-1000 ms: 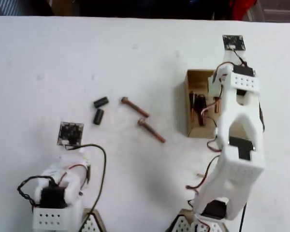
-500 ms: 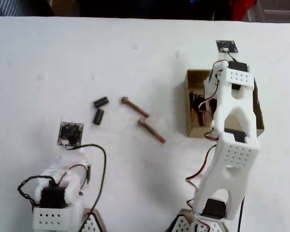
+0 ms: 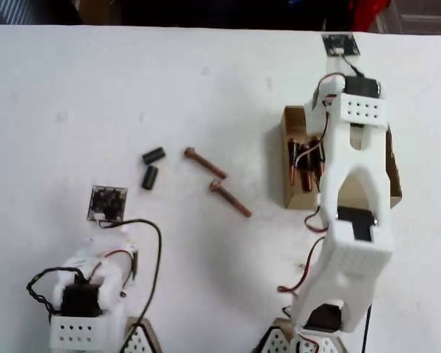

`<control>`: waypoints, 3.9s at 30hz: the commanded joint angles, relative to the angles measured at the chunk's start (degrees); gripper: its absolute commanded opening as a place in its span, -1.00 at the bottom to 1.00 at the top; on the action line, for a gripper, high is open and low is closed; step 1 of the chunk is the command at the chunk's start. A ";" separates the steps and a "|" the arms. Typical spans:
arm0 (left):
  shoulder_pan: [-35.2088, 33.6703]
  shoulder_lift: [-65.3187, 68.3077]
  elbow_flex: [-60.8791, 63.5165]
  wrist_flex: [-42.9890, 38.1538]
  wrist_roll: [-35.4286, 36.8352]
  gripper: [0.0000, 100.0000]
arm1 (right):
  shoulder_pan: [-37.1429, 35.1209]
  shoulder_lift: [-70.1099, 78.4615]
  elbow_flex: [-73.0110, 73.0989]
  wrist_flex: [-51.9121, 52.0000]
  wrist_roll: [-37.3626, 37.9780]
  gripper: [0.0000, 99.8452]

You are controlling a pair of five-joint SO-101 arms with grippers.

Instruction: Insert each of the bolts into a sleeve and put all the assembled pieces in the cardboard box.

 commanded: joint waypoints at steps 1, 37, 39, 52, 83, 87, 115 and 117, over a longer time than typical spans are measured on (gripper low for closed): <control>-0.40 -0.57 -0.09 -0.97 -0.53 -0.96 | -3.12 -10.24 -2.20 5.93 0.26 -0.63; -0.40 -0.57 -0.09 -0.97 -0.53 -0.96 | -18.24 -50.42 7.91 21.14 -6.95 -0.89; -0.40 -0.57 -0.09 -0.97 -0.53 -0.96 | -18.24 -53.14 9.58 21.14 -6.95 -0.89; -5.32 -0.57 0.00 -9.93 -0.62 -0.96 | -18.24 -71.25 43.08 3.47 -7.30 -0.89; -13.93 -0.48 -0.09 -9.14 -18.11 -0.96 | -33.36 -76.70 71.47 -15.16 -7.30 -0.88; -13.93 -0.48 -0.09 -7.82 -18.37 -0.96 | -34.86 -65.10 61.01 -11.74 -7.12 -0.88; -26.68 -0.57 0.00 -12.40 -18.02 -0.96 | -47.43 6.11 -12.84 8.48 -31.30 -0.88; -26.68 -0.57 0.00 -12.40 -18.02 -0.96 | -47.60 10.07 -17.58 10.07 -33.23 -0.87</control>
